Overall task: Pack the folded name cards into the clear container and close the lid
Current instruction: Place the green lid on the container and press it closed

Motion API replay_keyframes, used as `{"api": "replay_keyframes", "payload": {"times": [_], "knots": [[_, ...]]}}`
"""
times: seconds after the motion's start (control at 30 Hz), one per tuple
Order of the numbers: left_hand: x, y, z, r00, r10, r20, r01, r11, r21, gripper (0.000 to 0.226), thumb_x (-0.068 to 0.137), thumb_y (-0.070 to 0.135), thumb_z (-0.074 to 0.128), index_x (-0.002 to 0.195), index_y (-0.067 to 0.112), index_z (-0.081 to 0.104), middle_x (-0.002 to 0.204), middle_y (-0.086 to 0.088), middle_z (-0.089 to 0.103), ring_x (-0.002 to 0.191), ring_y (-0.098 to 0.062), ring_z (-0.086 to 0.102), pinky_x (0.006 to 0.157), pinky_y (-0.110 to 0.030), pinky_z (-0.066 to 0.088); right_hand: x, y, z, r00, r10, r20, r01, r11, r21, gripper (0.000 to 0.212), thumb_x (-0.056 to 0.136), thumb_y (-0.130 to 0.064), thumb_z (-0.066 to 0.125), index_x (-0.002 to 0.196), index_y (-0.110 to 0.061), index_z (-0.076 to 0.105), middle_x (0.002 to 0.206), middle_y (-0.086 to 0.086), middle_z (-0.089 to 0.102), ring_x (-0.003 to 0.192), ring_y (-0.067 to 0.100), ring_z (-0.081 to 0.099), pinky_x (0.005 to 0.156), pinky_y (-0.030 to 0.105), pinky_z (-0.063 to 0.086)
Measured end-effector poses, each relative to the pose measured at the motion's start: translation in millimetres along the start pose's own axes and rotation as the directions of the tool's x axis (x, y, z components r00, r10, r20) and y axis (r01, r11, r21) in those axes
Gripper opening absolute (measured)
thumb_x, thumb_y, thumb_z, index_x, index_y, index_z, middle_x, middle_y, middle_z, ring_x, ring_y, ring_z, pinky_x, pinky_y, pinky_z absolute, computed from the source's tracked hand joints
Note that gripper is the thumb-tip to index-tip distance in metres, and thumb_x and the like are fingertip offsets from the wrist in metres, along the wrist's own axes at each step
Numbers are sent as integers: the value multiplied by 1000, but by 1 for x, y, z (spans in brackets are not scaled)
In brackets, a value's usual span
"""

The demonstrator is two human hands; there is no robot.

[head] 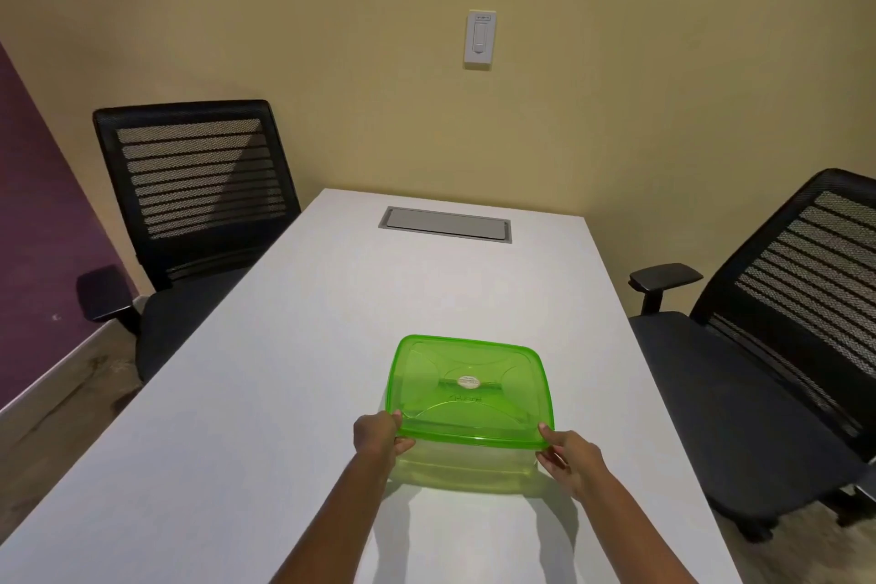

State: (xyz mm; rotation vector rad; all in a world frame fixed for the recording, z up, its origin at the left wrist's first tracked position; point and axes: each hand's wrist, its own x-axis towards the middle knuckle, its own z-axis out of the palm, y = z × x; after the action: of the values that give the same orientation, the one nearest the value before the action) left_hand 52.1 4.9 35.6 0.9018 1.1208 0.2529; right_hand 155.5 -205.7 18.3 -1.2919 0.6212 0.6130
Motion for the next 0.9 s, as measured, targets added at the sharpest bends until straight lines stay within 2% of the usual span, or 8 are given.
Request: {"api": "replay_keyframes", "payload": {"times": [0.1,0.17,0.23,0.3,0.43,0.6,0.7,0.9], "knots": [[8,0,0,1000,-21,0,21,1000,10,26,91,-10,47,116,-17,47,81,-19,48,60,-26,44,95,-53,48,-1,-1,0,1000,-4,-5,4,999,-39,22,83,7,61,67,2,46,73,13,49,62,22,47,29,19,48],[12,1,-3,998,-57,12,57,998,17,4,90,-11,46,93,-10,49,72,-14,43,60,-24,41,91,-50,53,0,-1,0,1000,-15,-12,14,998,-66,22,83,6,61,67,2,46,74,14,48,61,22,46,29,19,48],[15,4,-9,995,-88,40,85,993,80,15,89,-9,51,76,-6,45,71,-13,43,60,-23,42,57,-33,62,1,-2,0,1000,-26,-13,25,996,-90,22,83,5,62,67,2,47,80,15,48,62,22,46,31,19,49],[18,6,-14,993,-95,67,83,983,163,19,88,-5,54,72,-3,46,70,-12,43,58,-21,42,34,-25,52,0,-3,-1,1000,-20,7,21,991,-135,17,83,1,62,73,3,50,87,16,48,63,20,47,34,19,51],[25,14,-16,993,-82,87,47,935,351,11,86,5,56,79,2,48,73,-10,42,59,-19,39,54,-26,35,-6,-14,-3,997,-5,75,28,950,-312,10,86,-6,60,88,-2,52,82,10,49,69,19,46,53,30,42],[42,31,-3,996,4,92,-40,920,391,10,87,7,57,93,3,51,93,-17,55,83,-28,52,65,-28,38,5,-36,9,994,-84,68,106,877,-469,12,86,-12,61,95,-6,54,112,15,54,98,27,49,61,29,36],[54,41,9,995,21,95,-55,928,368,12,88,0,53,77,3,50,73,-11,51,64,-22,50,56,-26,40,20,-47,21,993,-102,62,119,881,-457,15,87,-8,60,74,-8,53,103,17,54,94,28,50,59,29,37],[81,63,34,993,33,116,-71,936,346,25,89,2,56,67,8,47,69,-7,48,67,-22,47,54,-25,36,50,-65,42,988,-144,59,156,894,-420,14,89,-15,59,80,-5,56,83,11,55,79,26,50,56,27,36]]}}
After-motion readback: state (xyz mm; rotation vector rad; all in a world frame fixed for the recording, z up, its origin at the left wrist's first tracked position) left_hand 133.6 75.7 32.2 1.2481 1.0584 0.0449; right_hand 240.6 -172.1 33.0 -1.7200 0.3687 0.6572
